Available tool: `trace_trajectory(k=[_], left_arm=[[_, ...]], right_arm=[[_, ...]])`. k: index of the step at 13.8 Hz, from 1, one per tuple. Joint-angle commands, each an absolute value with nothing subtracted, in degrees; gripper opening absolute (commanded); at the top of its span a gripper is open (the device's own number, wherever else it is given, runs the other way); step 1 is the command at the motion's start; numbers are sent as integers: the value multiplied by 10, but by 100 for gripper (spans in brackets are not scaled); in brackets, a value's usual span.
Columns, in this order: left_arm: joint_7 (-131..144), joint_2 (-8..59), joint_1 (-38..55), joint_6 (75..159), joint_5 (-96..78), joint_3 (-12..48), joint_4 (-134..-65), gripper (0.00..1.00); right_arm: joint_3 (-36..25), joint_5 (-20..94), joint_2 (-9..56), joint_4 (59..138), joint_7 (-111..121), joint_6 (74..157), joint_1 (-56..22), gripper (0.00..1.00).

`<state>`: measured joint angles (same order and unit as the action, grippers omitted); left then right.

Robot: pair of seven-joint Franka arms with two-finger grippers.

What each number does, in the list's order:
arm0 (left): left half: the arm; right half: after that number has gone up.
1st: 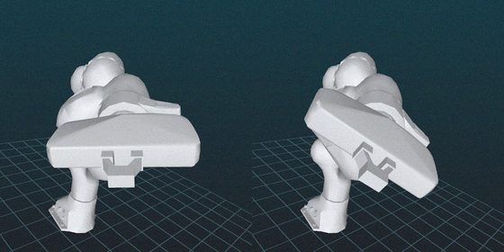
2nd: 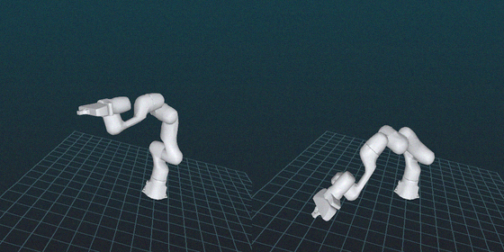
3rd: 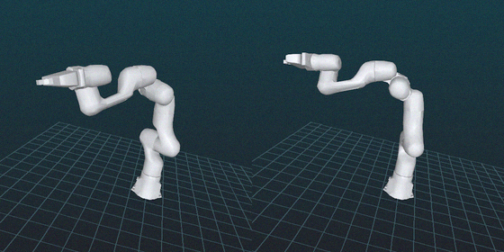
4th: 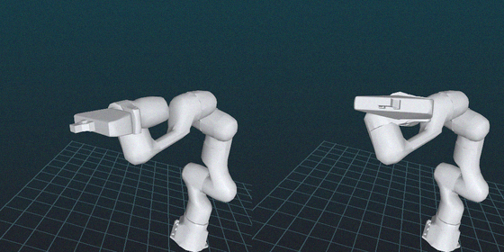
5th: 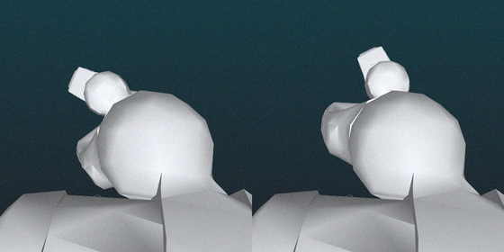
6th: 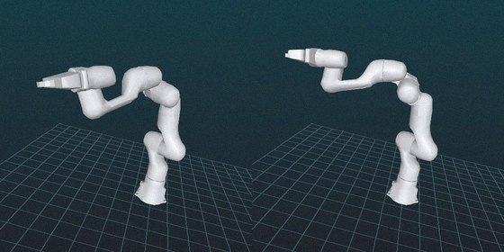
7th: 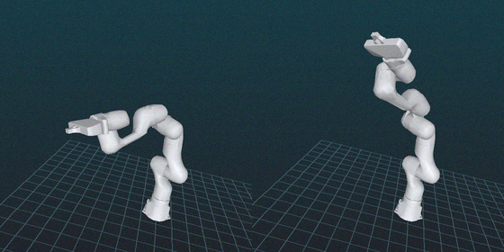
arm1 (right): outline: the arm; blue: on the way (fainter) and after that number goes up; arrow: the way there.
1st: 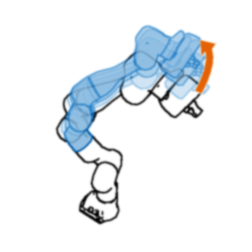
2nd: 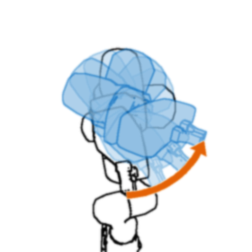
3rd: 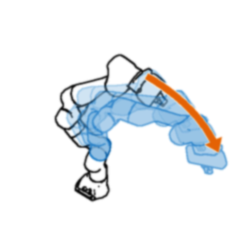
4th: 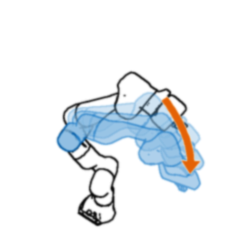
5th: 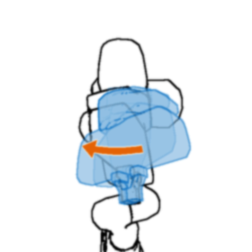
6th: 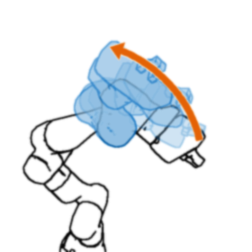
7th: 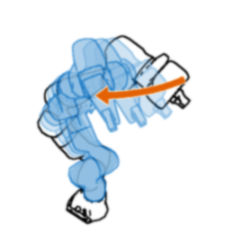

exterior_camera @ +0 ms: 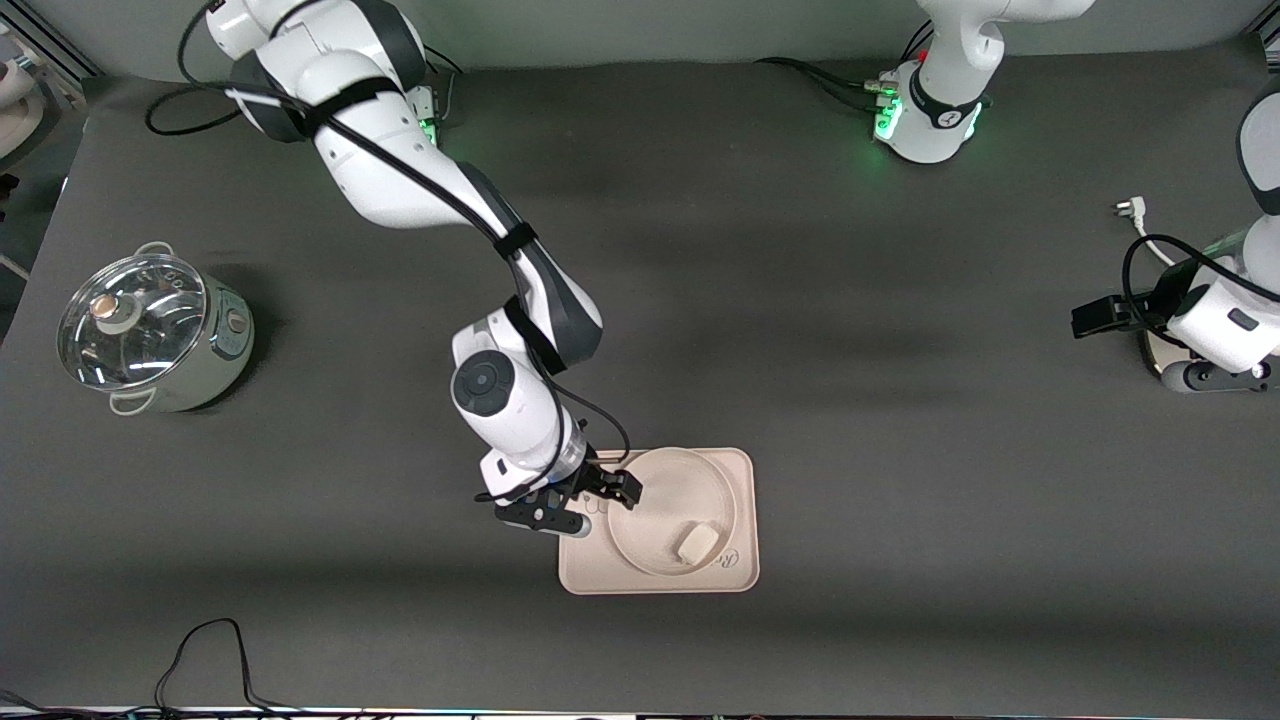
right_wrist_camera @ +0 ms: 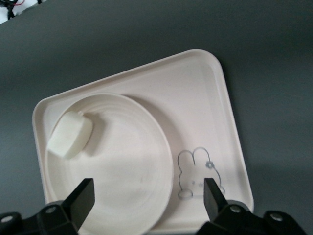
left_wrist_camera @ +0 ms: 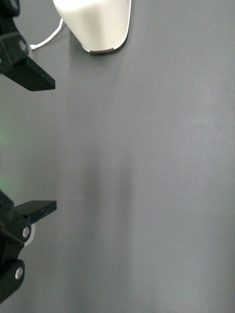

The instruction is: Place bun in plate and plate on tray

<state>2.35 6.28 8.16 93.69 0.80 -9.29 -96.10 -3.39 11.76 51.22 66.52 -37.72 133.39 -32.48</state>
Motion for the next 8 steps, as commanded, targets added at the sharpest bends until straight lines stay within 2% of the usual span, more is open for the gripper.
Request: trace_trajectory(k=[1, 4, 8], left_arm=[[16, 61, 84, 930, 10, -96, -959, 100], [16, 61, 84, 929, 10, -96, -959, 100], [20, 61, 87, 930, 9, -96, -960, 100]], right_arm=[[-45, 127, 414, 685, -364, 1219, -323, 100], [-40, 126, 294, 732, -347, 1095, -273, 100], [-29, 113, 145, 799, -187, 940, -177, 100]])
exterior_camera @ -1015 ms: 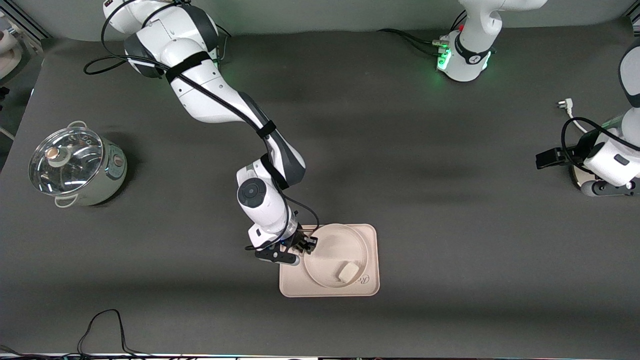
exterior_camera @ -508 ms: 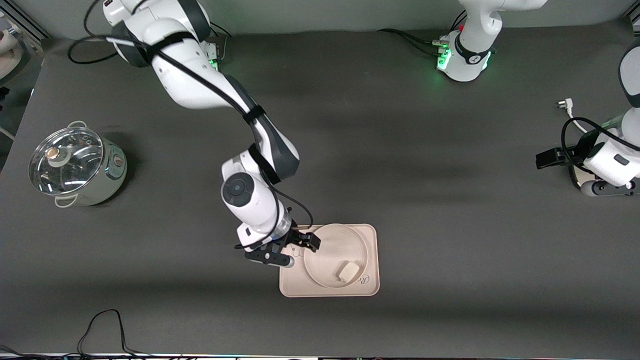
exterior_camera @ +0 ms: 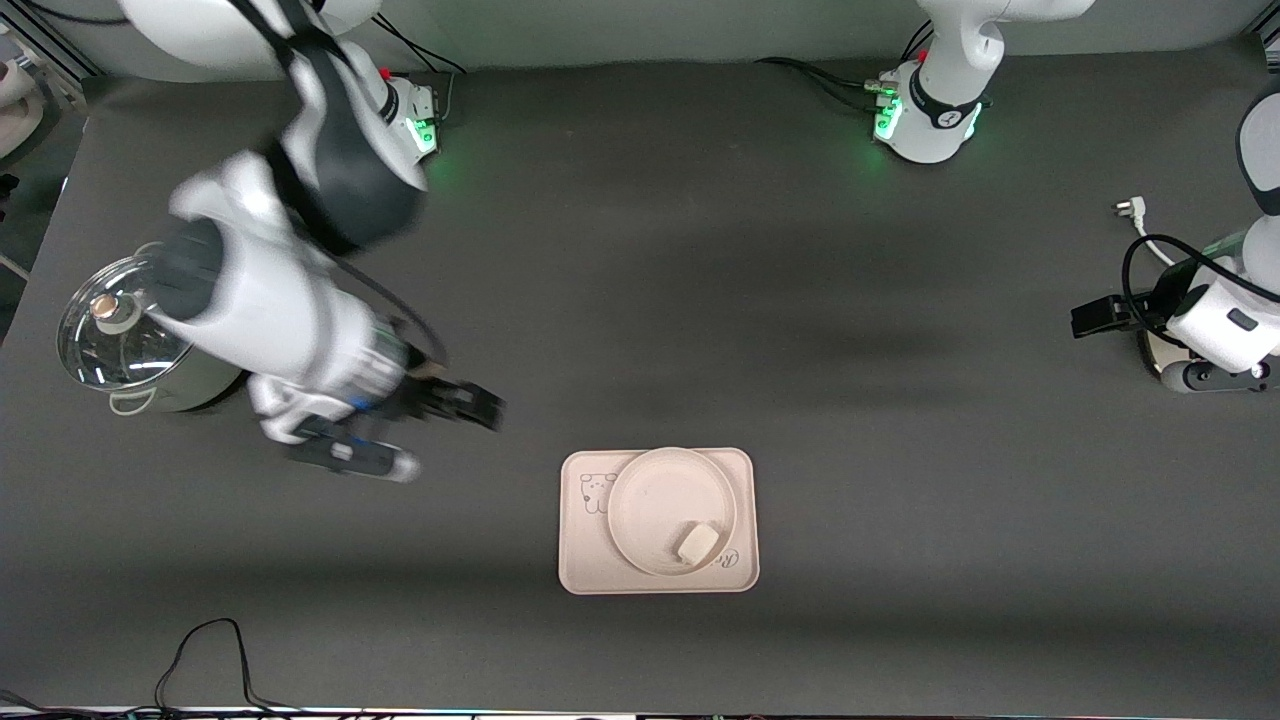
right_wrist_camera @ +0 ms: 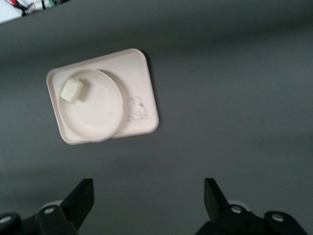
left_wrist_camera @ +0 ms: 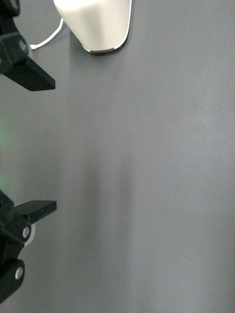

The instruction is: Place bun in plate and plate on tray

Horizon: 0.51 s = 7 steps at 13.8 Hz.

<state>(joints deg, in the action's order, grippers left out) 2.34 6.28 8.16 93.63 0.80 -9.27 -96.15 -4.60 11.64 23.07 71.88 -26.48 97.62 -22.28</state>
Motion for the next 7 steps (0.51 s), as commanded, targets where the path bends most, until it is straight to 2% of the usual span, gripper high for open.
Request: trace_trajectory(k=[1, 3, 7], left_arm=[[22, 60, 88, 930, 9, -96, -960, 100], [25, 57, 90, 933, 10, -96, -960, 100], [26, 55, 90, 934, 11, -94, -959, 100]], right_arm=[[-12, 92, 116, 816, -132, 923, -140, 100], [17, 51, 61, 861, -54, 914, -81, 100], [-1, 30, 19, 912, 3, 913, -35, 100]])
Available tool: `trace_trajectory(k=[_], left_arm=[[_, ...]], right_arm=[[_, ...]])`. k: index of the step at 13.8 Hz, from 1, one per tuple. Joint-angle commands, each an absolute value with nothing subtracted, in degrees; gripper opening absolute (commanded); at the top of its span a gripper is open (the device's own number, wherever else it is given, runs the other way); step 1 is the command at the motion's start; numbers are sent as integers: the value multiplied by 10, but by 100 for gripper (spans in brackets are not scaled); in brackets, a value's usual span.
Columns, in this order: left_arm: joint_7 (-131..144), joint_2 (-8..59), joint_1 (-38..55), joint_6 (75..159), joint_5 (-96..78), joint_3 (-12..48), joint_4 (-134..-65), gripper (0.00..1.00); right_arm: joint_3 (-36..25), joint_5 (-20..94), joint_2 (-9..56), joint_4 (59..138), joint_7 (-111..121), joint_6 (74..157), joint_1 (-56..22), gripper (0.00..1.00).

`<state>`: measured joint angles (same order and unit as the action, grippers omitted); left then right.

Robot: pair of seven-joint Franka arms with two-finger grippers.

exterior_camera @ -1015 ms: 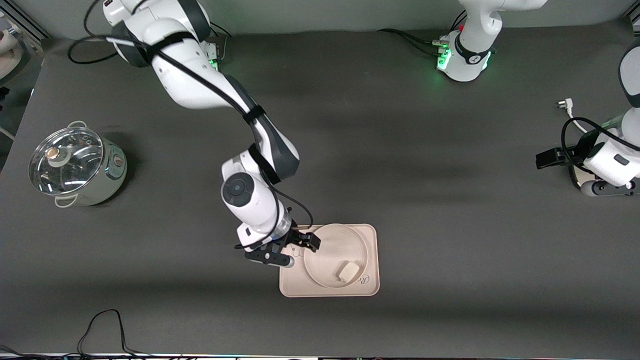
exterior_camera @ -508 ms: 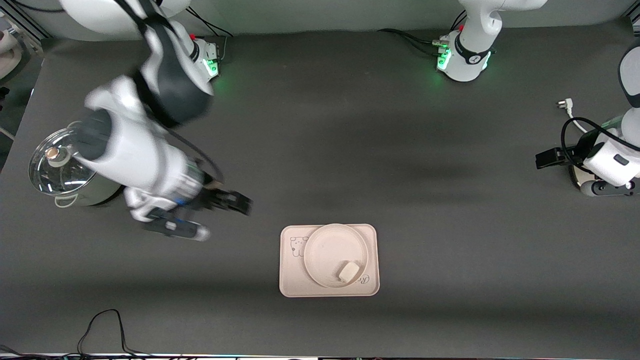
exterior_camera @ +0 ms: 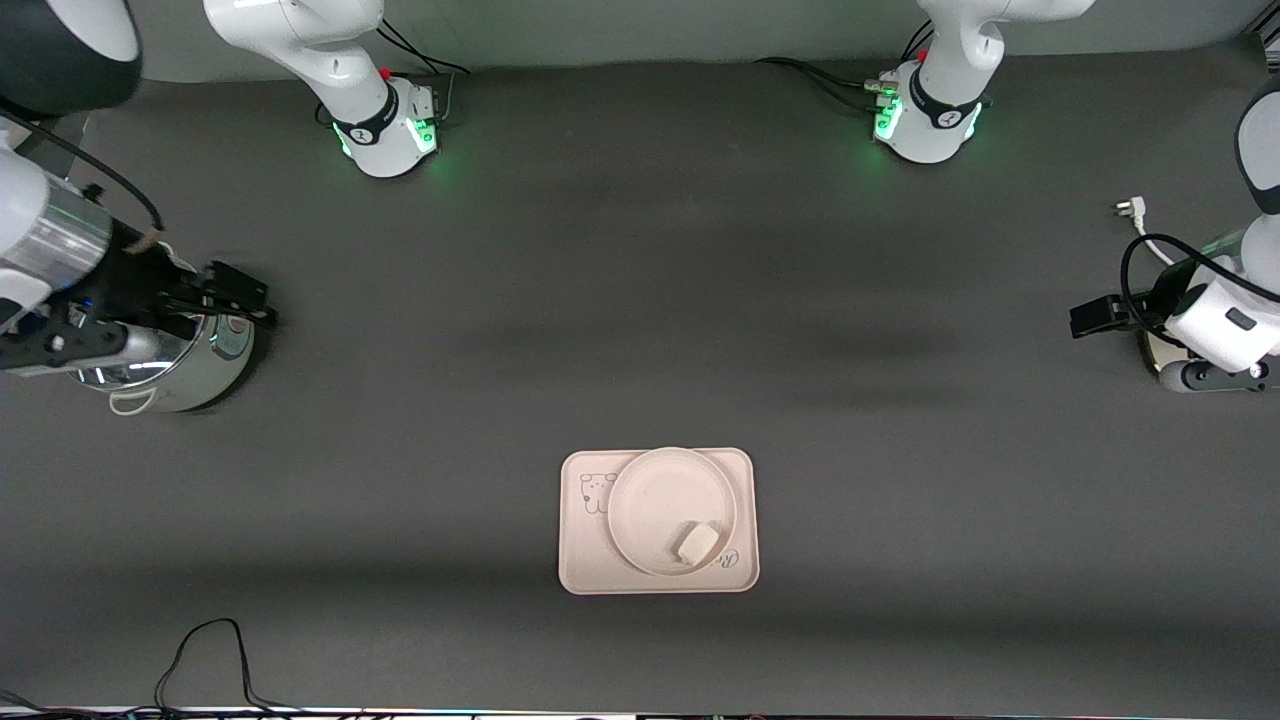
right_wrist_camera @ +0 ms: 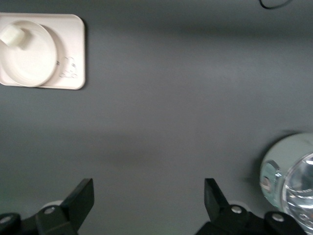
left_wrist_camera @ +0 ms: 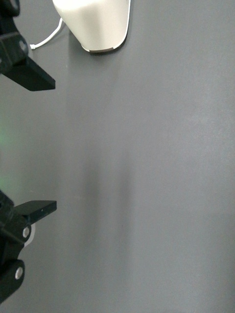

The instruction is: Place bun in plate and plate on tray

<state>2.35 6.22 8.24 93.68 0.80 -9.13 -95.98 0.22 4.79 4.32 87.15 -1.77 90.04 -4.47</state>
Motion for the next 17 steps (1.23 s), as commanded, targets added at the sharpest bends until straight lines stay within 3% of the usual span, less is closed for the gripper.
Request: trace_trajectory(k=[1, 17], left_arm=[[26, 54, 91, 933, 10, -93, -958, 100], [29, 36, 87, 927, 40, -92, -926, 100]], right_arm=[[-17, 29, 18, 912, 4, 913, -36, 100], [-57, 3, 25, 908, 10, 913, -36, 100]])
